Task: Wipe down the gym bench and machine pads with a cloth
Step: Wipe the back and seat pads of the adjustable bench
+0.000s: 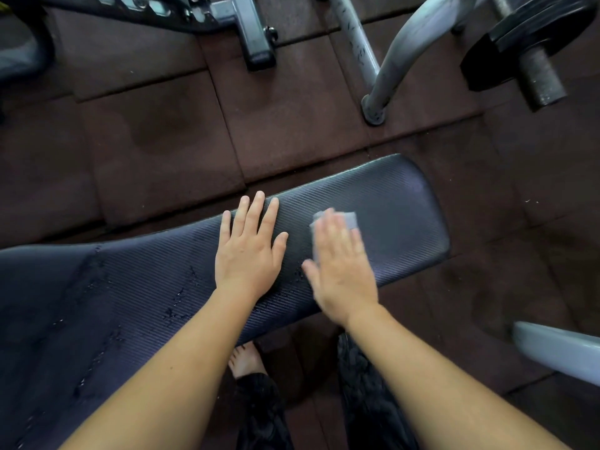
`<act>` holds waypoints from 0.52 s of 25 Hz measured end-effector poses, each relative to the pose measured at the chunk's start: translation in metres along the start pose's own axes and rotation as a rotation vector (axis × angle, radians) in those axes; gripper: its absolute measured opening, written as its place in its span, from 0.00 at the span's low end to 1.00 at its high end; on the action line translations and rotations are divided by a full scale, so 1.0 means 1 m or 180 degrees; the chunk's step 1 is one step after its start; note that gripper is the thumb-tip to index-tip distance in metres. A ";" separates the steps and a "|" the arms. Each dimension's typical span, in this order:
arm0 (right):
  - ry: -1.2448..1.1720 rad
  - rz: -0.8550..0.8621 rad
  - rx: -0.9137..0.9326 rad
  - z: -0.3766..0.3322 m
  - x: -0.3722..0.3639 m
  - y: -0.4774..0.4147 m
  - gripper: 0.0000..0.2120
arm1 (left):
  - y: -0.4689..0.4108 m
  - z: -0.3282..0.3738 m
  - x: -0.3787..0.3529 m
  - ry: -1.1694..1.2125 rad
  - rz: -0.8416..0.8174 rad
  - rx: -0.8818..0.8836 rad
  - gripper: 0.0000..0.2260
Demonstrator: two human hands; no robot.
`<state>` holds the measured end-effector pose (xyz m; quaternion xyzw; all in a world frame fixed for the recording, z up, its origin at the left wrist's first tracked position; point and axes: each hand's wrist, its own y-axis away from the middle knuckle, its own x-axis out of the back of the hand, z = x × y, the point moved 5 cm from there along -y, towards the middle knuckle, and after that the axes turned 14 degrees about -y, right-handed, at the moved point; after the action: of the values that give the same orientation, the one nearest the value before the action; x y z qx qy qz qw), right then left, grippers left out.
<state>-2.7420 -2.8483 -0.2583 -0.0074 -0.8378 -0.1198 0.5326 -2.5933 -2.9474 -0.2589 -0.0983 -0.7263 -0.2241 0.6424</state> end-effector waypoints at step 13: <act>0.0037 -0.0079 0.0432 -0.076 -0.042 0.035 0.35 | 0.018 -0.050 0.002 0.0180 -0.0094 -0.0265 0.28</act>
<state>-2.6510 -2.8250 -0.2584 0.0398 -0.8409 -0.0695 0.5353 -2.5416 -2.9547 -0.2500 -0.1079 -0.6993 -0.2663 0.6546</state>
